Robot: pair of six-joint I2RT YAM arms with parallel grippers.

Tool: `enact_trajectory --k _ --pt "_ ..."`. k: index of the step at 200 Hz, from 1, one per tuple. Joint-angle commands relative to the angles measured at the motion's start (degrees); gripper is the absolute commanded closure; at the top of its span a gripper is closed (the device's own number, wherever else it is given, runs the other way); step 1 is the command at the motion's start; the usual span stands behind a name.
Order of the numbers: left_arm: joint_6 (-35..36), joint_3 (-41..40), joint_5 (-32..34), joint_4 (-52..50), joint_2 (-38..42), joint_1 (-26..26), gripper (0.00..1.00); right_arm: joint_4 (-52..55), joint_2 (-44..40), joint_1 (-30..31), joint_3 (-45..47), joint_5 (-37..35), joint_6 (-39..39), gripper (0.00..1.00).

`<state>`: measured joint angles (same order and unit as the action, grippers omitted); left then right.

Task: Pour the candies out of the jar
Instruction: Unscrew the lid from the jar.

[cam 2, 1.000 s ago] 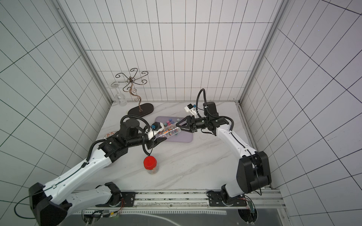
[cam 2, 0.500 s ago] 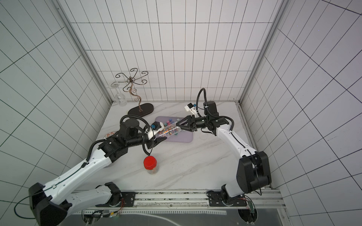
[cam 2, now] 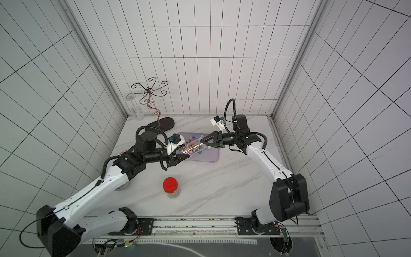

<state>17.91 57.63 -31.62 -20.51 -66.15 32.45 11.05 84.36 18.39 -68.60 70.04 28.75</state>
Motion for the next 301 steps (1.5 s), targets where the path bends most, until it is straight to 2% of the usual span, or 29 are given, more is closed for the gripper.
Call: enact_trajectory --k 1,49,111,181,205,216,265,281,301 --pt "-2.31 4.33 -8.63 3.71 -1.52 -0.19 0.71 -1.5 -2.3 0.13 2.4 1.51 -6.71 0.68" --pt "-3.53 7.34 -14.75 3.06 -4.8 -0.94 0.71 -2.0 -5.56 -0.09 2.54 4.28 -15.01 0.68" --pt "-8.87 9.26 -25.8 7.16 -6.78 -5.46 0.7 -2.7 -9.2 -0.97 5.22 6.2 -26.78 0.68" --pt "-9.74 7.95 -29.64 7.51 -5.49 -7.93 0.67 -3.01 -9.94 -2.49 4.95 10.28 -29.98 0.68" --pt "-9.56 7.35 -29.51 7.43 -5.39 -7.93 0.67 -4.73 -9.97 -2.49 4.94 10.66 -27.78 0.68" --pt "-9.34 7.16 -29.38 7.25 -5.4 -7.93 0.67 -6.86 -10.13 -2.51 5.15 10.56 -25.18 0.64" --pt "-7.77 6.31 -28.24 5.34 -5.35 -7.93 0.66 -19.29 -11.41 -2.53 7.58 7.68 -11.79 0.3" --pt "-7.34 5.85 -27.67 5.04 -4.88 -7.93 0.66 -19.31 -11.21 -2.81 7.0 4.41 -9.04 0.24" --pt "-6.34 5.66 -26.61 4.06 -4.3 -7.93 0.66 -19.31 -9.84 -4.0 5.64 2.38 -3.14 0.22"
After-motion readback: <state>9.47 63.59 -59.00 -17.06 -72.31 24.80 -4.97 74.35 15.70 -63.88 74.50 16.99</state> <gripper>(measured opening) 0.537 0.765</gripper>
